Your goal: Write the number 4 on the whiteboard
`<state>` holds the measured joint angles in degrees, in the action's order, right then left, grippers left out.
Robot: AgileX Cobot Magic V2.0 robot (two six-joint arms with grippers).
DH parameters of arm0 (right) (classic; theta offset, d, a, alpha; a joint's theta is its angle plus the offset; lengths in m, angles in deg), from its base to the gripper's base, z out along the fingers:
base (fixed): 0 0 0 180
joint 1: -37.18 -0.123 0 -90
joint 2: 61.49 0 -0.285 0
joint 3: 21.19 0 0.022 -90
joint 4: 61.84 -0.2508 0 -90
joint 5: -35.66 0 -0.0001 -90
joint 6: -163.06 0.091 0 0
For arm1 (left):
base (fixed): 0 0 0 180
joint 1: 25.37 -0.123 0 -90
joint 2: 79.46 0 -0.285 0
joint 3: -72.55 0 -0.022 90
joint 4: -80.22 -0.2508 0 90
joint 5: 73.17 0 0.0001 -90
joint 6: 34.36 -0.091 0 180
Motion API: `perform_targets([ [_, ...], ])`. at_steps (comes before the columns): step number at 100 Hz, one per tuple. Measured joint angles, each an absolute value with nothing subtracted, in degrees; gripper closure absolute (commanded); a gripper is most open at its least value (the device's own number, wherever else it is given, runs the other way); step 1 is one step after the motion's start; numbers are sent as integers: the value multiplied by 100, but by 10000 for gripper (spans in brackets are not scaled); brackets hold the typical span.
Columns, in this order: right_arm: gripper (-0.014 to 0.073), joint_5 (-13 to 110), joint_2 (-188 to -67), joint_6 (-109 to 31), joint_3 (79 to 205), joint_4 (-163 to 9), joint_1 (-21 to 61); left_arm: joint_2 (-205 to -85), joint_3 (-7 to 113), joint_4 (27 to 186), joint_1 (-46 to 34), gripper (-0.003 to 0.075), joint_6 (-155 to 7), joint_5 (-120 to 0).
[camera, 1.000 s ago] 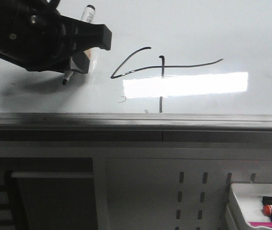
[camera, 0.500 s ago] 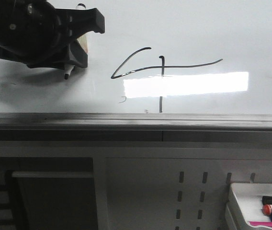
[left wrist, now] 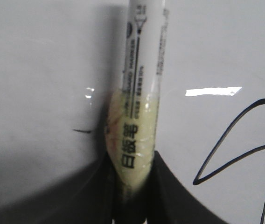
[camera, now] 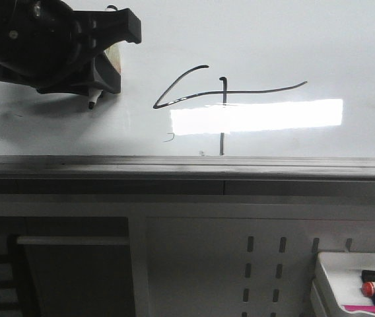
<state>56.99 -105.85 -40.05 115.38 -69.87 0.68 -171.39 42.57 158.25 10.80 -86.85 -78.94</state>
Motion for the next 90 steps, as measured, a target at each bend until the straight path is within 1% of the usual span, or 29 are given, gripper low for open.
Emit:
perform_targets([
  [90, 659, 5687, -10585, -3994, 11538, -7032, 68, -17357, 4330, 15783, 1080, 738, -8644, -7940],
])
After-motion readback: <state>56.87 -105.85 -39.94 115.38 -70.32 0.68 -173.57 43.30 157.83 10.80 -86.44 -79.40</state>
